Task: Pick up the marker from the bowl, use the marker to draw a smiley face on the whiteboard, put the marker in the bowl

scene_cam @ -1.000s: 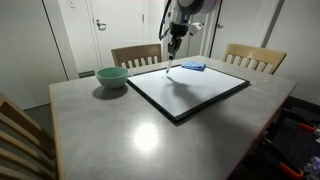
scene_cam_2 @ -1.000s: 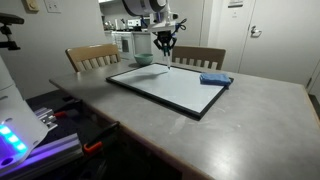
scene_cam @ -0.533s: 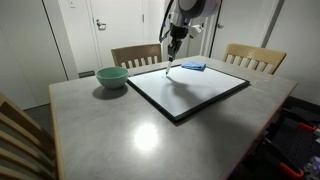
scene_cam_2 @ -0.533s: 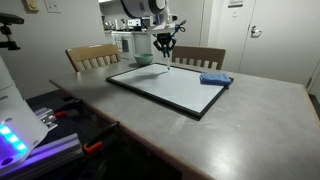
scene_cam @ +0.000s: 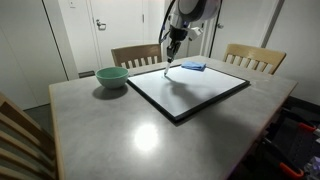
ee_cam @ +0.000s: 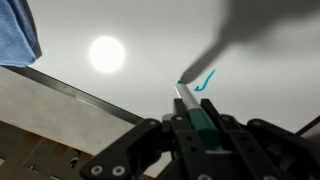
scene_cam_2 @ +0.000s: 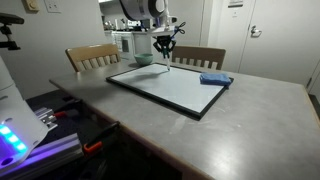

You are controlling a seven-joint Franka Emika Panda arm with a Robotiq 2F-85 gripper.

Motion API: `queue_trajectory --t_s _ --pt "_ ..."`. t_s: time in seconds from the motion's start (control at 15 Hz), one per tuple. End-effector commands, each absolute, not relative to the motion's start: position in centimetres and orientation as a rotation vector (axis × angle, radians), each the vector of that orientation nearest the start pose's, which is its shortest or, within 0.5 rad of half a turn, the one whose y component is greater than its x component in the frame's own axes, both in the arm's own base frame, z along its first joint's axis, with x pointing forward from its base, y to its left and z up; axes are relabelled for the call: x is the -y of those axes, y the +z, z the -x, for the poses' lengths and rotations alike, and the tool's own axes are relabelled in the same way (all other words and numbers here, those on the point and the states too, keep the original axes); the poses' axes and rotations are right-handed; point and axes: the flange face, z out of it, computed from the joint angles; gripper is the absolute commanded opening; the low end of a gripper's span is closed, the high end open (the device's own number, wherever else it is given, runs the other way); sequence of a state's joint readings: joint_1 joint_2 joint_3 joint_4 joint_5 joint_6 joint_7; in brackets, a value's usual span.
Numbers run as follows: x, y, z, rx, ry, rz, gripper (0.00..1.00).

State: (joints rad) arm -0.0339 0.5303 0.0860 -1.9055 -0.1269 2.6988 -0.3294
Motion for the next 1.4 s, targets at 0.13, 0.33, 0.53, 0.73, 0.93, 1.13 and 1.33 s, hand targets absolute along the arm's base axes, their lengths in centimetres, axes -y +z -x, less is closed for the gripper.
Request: queue_trajectory --t_s 0.13,0.33,0.53,0.73,0.93,1.13,1.33 --pt "-3.4 23.9 -65.1 0.723 -0.415 3.08 0.05" --pt "-3.5 24.2 -64.9 0.696 -0.392 3.071 0.05" --pt "-3.7 24.6 -64.8 0.666 -0.373 3.066 0.05" --pt "-3.7 25.0 -64.8 0.645 -0.356 3.068 0.05" --pt "-3.7 25.2 -64.7 0.625 -0.332 3.072 0.05" --pt "-3.6 25.6 -64.4 0.6 -0.294 3.077 0.05" --pt "-3.7 26.0 -64.2 0.579 -0.244 3.076 0.05"
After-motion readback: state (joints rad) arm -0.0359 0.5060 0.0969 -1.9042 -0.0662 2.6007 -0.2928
